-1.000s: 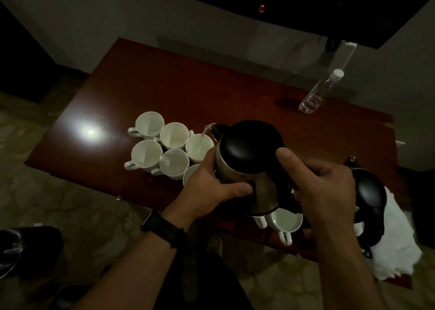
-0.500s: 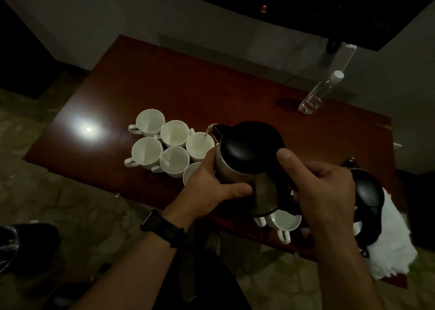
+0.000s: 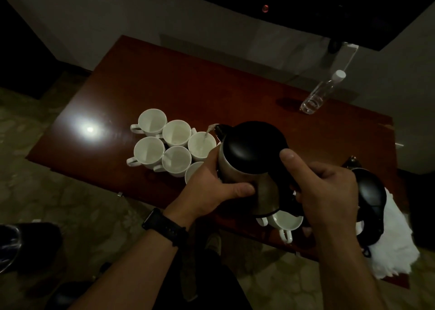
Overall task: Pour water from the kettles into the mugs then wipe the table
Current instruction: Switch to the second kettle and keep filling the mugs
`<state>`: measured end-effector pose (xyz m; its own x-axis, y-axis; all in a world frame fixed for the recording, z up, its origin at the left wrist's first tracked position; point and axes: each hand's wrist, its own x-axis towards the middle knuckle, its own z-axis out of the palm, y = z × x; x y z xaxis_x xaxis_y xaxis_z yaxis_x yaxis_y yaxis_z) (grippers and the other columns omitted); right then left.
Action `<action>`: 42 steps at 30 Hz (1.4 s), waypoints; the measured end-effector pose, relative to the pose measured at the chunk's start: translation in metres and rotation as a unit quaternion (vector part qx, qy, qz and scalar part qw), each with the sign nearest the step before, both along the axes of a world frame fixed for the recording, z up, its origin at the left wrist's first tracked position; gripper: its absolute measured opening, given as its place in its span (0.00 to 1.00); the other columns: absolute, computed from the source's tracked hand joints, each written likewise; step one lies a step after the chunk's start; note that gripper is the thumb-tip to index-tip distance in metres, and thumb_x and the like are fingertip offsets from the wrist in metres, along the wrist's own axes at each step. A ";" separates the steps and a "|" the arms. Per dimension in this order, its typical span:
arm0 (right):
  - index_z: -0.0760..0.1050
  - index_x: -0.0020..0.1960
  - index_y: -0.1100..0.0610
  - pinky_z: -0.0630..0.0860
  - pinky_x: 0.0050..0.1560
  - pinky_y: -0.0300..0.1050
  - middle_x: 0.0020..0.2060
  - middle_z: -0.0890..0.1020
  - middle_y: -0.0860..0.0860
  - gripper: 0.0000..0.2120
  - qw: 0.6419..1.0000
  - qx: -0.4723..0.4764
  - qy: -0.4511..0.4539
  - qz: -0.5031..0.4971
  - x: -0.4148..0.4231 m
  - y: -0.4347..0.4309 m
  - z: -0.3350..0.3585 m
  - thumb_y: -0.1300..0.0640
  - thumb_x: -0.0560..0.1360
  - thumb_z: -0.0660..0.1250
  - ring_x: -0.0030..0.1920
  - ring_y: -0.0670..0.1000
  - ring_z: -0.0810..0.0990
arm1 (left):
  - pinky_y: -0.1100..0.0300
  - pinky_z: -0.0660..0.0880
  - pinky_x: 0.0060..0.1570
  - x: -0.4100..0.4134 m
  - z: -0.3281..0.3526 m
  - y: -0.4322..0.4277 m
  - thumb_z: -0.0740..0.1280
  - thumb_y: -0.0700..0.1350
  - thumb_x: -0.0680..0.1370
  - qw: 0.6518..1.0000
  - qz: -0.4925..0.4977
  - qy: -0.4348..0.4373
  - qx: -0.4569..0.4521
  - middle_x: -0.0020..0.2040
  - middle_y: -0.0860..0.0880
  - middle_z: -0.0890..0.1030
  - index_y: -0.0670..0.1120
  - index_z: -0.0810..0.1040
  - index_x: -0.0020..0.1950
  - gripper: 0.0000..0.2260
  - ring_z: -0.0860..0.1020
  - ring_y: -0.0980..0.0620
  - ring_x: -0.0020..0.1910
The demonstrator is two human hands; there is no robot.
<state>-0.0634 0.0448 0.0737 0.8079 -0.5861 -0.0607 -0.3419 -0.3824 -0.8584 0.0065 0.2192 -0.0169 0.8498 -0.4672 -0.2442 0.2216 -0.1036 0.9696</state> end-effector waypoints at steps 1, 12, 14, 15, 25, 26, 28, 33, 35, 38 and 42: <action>0.77 0.32 0.62 0.72 0.25 0.57 0.24 0.75 0.60 0.43 1.000 0.000 -0.001 0.000 0.000 0.000 0.000 0.18 0.60 0.66 0.26 0.65 0.75 | 0.64 0.76 0.61 0.001 0.000 0.001 0.81 0.71 0.55 1.000 -0.002 -0.002 0.003 0.63 0.64 0.80 0.64 0.69 0.68 0.44 0.78 0.59 0.66; 0.79 0.34 0.63 0.75 0.27 0.65 0.26 0.78 0.61 0.45 1.000 0.012 0.006 -0.002 -0.002 0.004 0.001 0.17 0.58 0.66 0.29 0.67 0.77 | 0.63 0.75 0.62 0.003 0.000 0.004 0.79 0.73 0.54 0.999 -0.013 -0.014 0.033 0.64 0.62 0.80 0.66 0.68 0.67 0.45 0.77 0.61 0.66; 0.79 0.34 0.62 0.75 0.27 0.64 0.26 0.77 0.61 0.44 1.000 0.013 0.002 -0.001 -0.003 0.004 0.001 0.18 0.59 0.66 0.28 0.66 0.77 | 0.64 0.75 0.61 0.002 0.001 0.004 0.80 0.73 0.54 0.999 -0.009 -0.017 0.030 0.64 0.64 0.80 0.66 0.69 0.67 0.44 0.78 0.61 0.65; 0.79 0.34 0.63 0.75 0.28 0.64 0.26 0.78 0.61 0.44 1.000 0.014 0.002 0.000 -0.003 0.004 0.001 0.18 0.59 0.66 0.29 0.66 0.78 | 0.63 0.75 0.62 0.002 0.001 0.003 0.80 0.72 0.54 0.999 -0.008 -0.018 0.028 0.64 0.63 0.80 0.66 0.69 0.67 0.44 0.78 0.60 0.66; 0.79 0.37 0.64 0.76 0.30 0.67 0.29 0.80 0.63 0.45 1.000 0.020 -0.002 -0.006 -0.005 0.001 0.000 0.18 0.59 0.67 0.31 0.69 0.79 | 0.64 0.75 0.61 0.001 0.003 0.001 0.82 0.65 0.56 0.999 -0.015 -0.015 0.030 0.63 0.61 0.81 0.64 0.68 0.68 0.43 0.78 0.61 0.65; 0.79 0.37 0.64 0.76 0.30 0.67 0.29 0.79 0.63 0.46 1.000 0.019 -0.001 -0.006 -0.005 0.001 0.000 0.18 0.59 0.67 0.31 0.69 0.79 | 0.63 0.75 0.62 0.001 0.003 0.001 0.81 0.62 0.57 0.999 -0.016 -0.016 0.028 0.63 0.61 0.80 0.64 0.68 0.68 0.42 0.78 0.61 0.66; 0.79 0.36 0.65 0.76 0.29 0.67 0.28 0.79 0.64 0.46 1.000 0.014 0.002 -0.004 -0.005 0.001 0.000 0.17 0.58 0.67 0.31 0.69 0.78 | 0.65 0.75 0.61 0.000 0.003 0.001 0.81 0.61 0.58 0.999 -0.017 -0.016 0.027 0.63 0.62 0.80 0.64 0.68 0.68 0.41 0.77 0.62 0.65; 0.79 0.37 0.65 0.77 0.32 0.67 0.29 0.80 0.63 0.47 1.000 0.009 0.003 -0.001 -0.004 0.001 0.000 0.17 0.58 0.66 0.32 0.68 0.79 | 0.68 0.75 0.58 -0.001 0.003 0.001 0.81 0.59 0.58 1.000 -0.016 -0.007 0.019 0.62 0.67 0.80 0.64 0.69 0.68 0.41 0.78 0.63 0.64; 0.79 0.36 0.66 0.77 0.31 0.67 0.29 0.80 0.63 0.48 1.000 0.007 0.005 0.000 -0.004 0.001 0.000 0.17 0.58 0.66 0.32 0.67 0.79 | 0.67 0.75 0.59 -0.001 0.003 0.001 0.82 0.60 0.58 1.000 -0.014 -0.005 0.016 0.62 0.65 0.80 0.63 0.69 0.68 0.42 0.78 0.62 0.65; 0.79 0.36 0.65 0.76 0.30 0.65 0.28 0.79 0.63 0.46 1.000 0.010 0.008 0.002 -0.003 0.002 0.000 0.18 0.58 0.67 0.31 0.68 0.79 | 0.64 0.75 0.63 -0.001 0.001 0.002 0.81 0.58 0.59 1.000 -0.008 -0.010 0.013 0.65 0.58 0.80 0.60 0.69 0.70 0.41 0.77 0.60 0.66; 0.78 0.32 0.63 0.73 0.26 0.58 0.25 0.76 0.60 0.44 1.000 -0.001 0.008 -0.003 -0.002 0.002 0.001 0.18 0.60 0.66 0.27 0.64 0.76 | 0.70 0.75 0.58 -0.001 0.002 0.004 0.80 0.59 0.59 1.000 -0.014 -0.003 0.022 0.62 0.66 0.80 0.63 0.68 0.67 0.39 0.77 0.65 0.64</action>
